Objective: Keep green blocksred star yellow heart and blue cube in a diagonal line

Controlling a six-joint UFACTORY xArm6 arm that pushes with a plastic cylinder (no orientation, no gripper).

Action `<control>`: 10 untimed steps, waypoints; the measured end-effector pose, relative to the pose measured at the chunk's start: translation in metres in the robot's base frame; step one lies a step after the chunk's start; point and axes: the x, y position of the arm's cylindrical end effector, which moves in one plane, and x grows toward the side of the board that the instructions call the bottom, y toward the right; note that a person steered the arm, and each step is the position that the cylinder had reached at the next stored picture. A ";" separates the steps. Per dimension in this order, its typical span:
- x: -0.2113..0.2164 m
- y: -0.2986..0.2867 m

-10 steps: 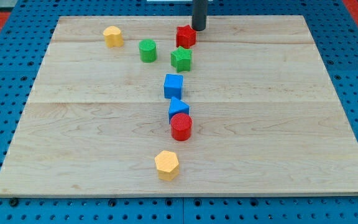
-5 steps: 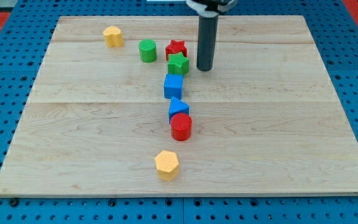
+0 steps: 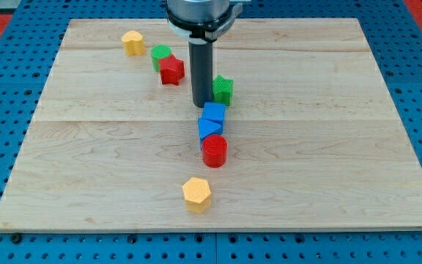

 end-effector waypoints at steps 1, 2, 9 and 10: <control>0.027 -0.013; 0.057 -0.019; 0.080 0.123; 0.080 0.115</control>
